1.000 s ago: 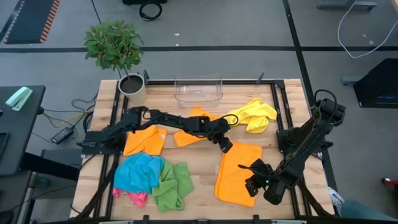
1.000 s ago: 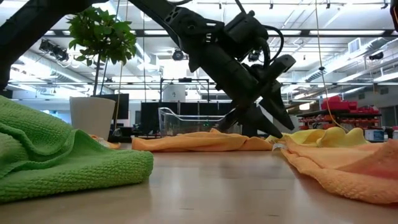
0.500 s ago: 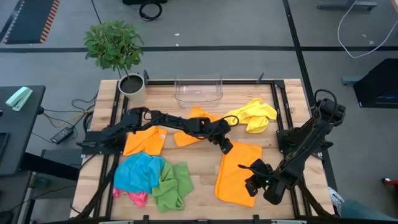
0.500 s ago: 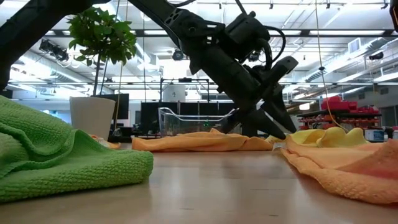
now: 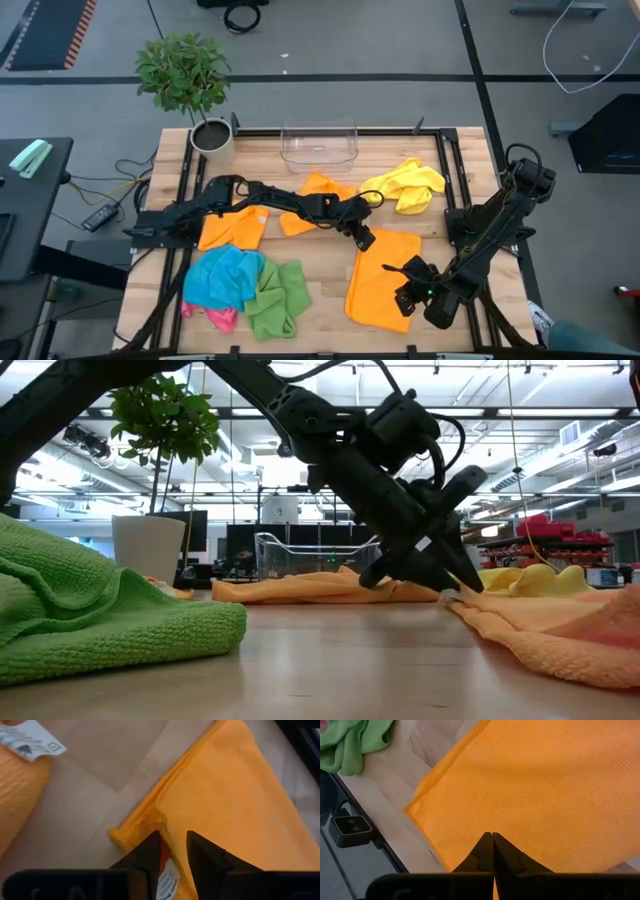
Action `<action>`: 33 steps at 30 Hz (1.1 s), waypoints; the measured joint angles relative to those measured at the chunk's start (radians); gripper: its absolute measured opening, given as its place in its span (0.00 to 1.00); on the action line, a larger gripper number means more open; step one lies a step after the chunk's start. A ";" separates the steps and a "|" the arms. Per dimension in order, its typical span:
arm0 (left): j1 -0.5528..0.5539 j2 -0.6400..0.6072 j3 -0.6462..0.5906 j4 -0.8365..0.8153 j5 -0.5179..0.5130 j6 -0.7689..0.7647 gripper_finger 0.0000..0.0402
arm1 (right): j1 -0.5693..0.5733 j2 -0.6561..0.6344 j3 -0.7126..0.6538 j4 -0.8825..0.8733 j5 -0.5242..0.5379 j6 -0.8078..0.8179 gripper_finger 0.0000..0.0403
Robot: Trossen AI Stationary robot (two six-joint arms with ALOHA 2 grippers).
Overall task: Fold microfiber towels
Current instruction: Fold the bottom orange towel on the table
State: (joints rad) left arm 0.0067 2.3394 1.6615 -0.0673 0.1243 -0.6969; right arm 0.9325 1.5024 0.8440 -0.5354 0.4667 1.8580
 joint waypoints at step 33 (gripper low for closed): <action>-0.006 -0.018 0.153 -0.288 -0.017 0.108 0.03 | -0.001 0.000 0.000 -0.007 -0.005 0.022 0.00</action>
State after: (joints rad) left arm 0.0008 2.3215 1.8148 -0.3554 0.1076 -0.5887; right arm 0.9318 1.5024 0.8444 -0.5426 0.4622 1.8797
